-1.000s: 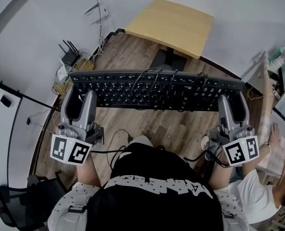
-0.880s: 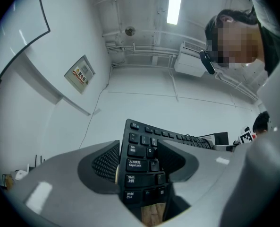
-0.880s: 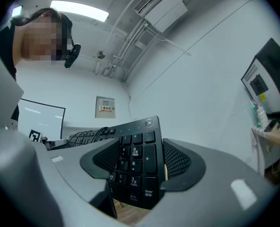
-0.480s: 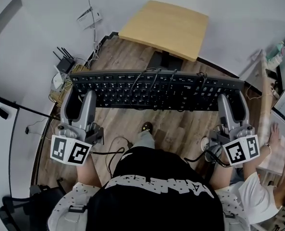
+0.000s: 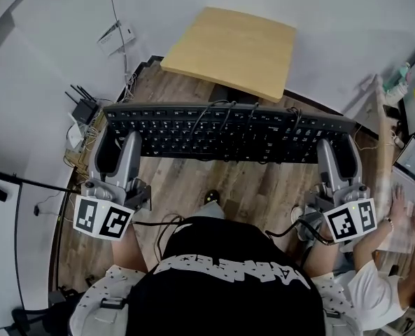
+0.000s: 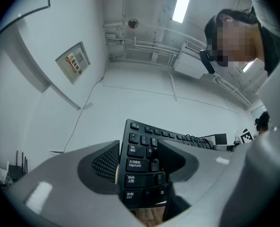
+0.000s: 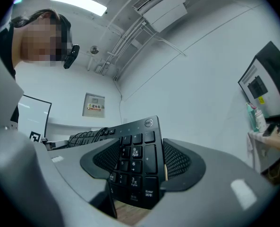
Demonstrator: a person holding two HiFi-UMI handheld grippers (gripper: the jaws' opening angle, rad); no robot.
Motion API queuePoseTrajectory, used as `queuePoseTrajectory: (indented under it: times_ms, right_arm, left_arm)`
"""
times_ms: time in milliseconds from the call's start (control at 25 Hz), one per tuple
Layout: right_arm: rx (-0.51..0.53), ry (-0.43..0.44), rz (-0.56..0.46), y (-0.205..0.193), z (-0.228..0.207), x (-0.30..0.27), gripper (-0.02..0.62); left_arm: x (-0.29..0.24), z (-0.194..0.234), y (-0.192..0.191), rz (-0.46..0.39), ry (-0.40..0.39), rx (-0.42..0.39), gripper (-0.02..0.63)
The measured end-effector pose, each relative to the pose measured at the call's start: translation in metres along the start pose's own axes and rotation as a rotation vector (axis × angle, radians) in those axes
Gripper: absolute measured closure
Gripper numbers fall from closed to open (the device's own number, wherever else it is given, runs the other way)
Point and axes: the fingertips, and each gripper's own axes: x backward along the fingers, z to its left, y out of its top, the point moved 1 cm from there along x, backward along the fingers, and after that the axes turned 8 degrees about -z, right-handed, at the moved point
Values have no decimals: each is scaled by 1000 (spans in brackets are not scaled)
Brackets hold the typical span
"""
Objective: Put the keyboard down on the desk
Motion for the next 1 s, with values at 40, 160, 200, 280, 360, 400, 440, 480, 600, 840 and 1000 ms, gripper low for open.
queuePoseTrajectory:
  times_ms: [40, 160, 200, 280, 360, 400, 440, 480, 600, 840, 1000]
  right_arm:
    - [-3, 2, 0, 0, 0, 0, 299]
    - [-2, -2, -2, 1, -2, 1, 299]
    - [-7, -1, -1, 1, -2, 1, 299]
    - [-30, 6, -1, -3, -3, -1, 299]
    - [-47, 12, -3, -7, -3, -2, 299]
    - [-49, 13, -5, -7, -4, -2, 299]
    - [-49, 14, -6, -7, -5, -2, 299]
    - [-48, 15, -5, -6, -5, -2, 299]
    - [-48, 16, -2, -6, -5, -2, 299]
    - [-47, 15, -4, -7, -6, -2, 299]
    - [-48, 13, 7, -7, -6, -2, 299]
  left_arm:
    - [1, 0, 1, -1, 3, -3, 376]
    - [0, -2, 0, 0, 1, -1, 376]
    - [1, -3, 1, 4, 3, -4, 376]
    - [3, -4, 6, 14, 13, -24, 376]
    - [3, -5, 9, 16, 20, -42, 376]
    - [3, -5, 10, 14, 20, -44, 377]
    - [3, -6, 10, 13, 20, -44, 376]
    - [3, -7, 10, 12, 20, -43, 376]
    - [4, -7, 9, 16, 24, -41, 376]
    - [3, -6, 8, 11, 24, -44, 376]
    - [4, -7, 7, 14, 30, -42, 376]
